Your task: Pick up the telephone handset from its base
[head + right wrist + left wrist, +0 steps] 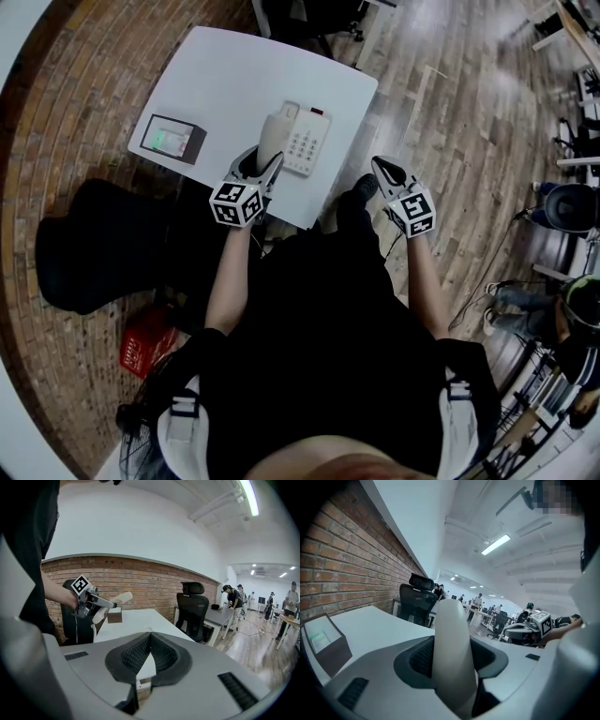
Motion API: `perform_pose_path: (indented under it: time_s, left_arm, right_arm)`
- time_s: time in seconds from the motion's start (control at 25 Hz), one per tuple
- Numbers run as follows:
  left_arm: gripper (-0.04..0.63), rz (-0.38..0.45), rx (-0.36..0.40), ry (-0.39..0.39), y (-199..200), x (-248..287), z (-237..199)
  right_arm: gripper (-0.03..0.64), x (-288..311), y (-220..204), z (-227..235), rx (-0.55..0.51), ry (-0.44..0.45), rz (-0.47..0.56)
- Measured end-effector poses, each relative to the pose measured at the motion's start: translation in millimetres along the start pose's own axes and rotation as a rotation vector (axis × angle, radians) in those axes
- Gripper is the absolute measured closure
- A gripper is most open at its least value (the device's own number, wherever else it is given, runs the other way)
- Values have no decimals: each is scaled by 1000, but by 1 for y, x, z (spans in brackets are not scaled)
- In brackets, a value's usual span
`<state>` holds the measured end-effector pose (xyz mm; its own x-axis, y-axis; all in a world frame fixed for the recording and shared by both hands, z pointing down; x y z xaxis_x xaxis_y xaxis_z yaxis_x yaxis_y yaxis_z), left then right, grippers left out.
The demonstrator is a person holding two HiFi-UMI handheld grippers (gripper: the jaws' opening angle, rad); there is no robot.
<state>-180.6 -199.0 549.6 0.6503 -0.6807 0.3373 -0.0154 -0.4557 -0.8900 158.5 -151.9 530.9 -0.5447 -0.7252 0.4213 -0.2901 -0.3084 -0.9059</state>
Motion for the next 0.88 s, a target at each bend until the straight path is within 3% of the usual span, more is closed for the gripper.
perform_pose_path:
  time_s: [0.32,0.88]
  left_arm:
    - [379,28,-4,-77,6,-10,2]
    - [379,31,-47,-123,3,-11,-7]
  right_arm:
    - [618,9,2,-4,-11,10,-6]
    - [618,16,0,-6,1,18,-1]
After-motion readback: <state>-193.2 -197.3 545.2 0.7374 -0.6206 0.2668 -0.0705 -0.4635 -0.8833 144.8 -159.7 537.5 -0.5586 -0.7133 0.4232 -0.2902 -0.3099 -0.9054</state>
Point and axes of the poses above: the fingertips, and each gripper's own axes: x forward along the fingers, z to its right, y out of its top, the point moved 9 cm from there along -x, backward along the fingers
